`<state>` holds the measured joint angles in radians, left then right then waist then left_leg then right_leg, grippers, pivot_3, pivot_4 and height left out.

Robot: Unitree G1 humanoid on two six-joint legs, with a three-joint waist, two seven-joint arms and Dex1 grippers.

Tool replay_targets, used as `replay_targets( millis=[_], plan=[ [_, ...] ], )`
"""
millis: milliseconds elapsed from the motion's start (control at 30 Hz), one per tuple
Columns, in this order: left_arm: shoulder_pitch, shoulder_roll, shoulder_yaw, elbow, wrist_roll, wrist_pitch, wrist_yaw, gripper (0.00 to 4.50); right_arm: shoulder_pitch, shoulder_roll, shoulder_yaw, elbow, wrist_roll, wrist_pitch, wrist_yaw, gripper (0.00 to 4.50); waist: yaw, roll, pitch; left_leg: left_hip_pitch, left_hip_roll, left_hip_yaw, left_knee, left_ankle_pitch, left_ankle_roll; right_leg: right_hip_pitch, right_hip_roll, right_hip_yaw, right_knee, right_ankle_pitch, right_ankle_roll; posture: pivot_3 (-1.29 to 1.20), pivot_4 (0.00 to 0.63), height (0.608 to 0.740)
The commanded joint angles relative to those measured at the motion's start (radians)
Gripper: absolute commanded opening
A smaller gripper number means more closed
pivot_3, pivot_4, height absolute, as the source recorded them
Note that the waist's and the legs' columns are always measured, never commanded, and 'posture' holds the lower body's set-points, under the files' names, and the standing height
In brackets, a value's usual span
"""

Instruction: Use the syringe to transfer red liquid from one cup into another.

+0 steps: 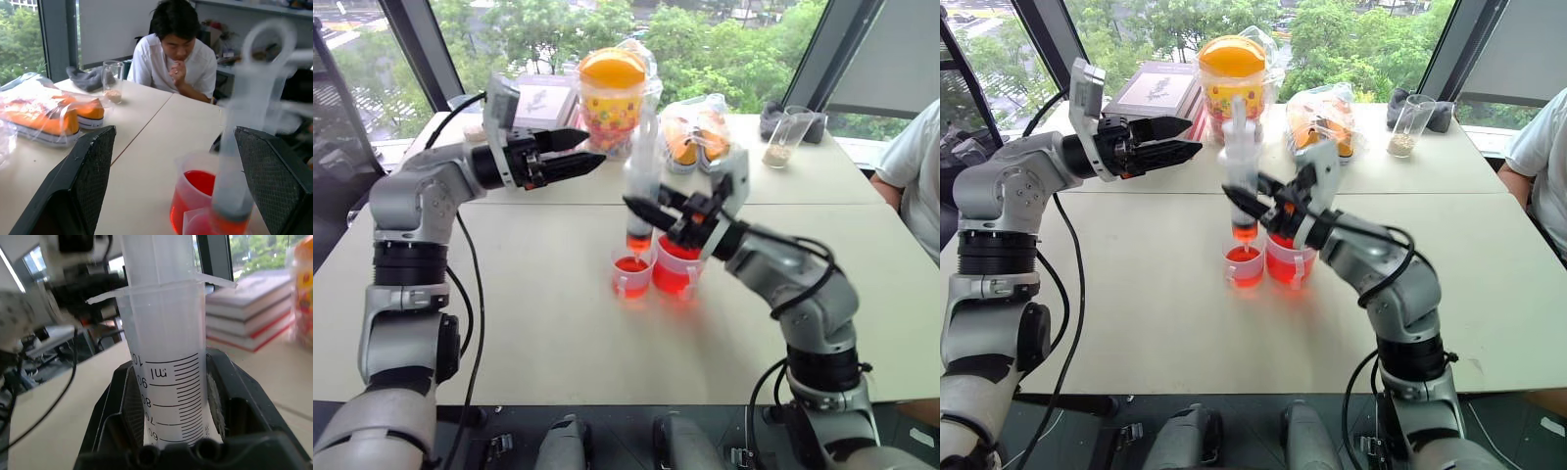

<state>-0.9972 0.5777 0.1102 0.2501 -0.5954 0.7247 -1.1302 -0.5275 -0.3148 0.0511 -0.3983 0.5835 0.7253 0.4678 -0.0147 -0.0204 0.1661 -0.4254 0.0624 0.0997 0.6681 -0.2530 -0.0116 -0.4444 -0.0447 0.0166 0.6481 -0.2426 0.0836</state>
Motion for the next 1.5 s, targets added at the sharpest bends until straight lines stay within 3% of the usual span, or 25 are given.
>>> replay_targets(
  millis=[33,567,667,867,1500],
  plan=[
    [-0.022,-0.004,0.014,-0.062,-0.039,0.018,0.001,3.96,0.018,-0.002,0.013,-0.01,-0.043,-0.082,0.022,1.38,-0.002,0.0,0.0,0.0,0.0,0.0,0.0,0.0,0.0,0.0,0.0,0.0,0.0,0.0,0.0,0.0,0.15,0.74],
    [-0.109,-0.119,-0.115,0.1,0.085,-0.16,-0.033,3.96,0.033,0.009,0.02,-0.042,-0.068,-0.083,0.004,1.38,0.0,0.0,0.0,0.0,0.0,0.0,0.0,0.0,0.0,0.0,0.0,0.0,0.0,0.0,0.0,0.0,0.15,0.74],
    [-0.117,-0.137,-0.124,0.127,0.102,-0.184,-0.043,3.11,0.031,0.013,0.023,-0.048,-0.067,-0.078,0.002,1.38,0.001,0.0,0.0,0.001,0.0,0.0,0.0,0.0,0.0,0.0,0.001,0.0,0.0,0.0,0.0,0.0,0.15,0.74],
    [-0.126,-0.165,-0.132,0.121,0.101,-0.184,-0.082,0.07,0.028,0.017,0.027,-0.053,-0.066,-0.074,0.003,1.38,0.001,0.0,0.0,0.0,0.0,0.0,0.0,0.0,0.0,0.0,0.0,0.0,0.0,0.0,0.0,0.0,0.15,0.74],
    [-0.013,-0.083,-0.189,-0.038,0.092,-0.127,-0.179,0.02,-0.138,0.053,-0.049,-0.056,-0.01,-0.015,-0.047,1.38,0.0,0.0,0.0,0.0,0.0,0.0,0.0,0.0,0.0,0.0,0.001,0.0,0.0,0.0,0.0,0.0,0.15,0.74]
  ],
)
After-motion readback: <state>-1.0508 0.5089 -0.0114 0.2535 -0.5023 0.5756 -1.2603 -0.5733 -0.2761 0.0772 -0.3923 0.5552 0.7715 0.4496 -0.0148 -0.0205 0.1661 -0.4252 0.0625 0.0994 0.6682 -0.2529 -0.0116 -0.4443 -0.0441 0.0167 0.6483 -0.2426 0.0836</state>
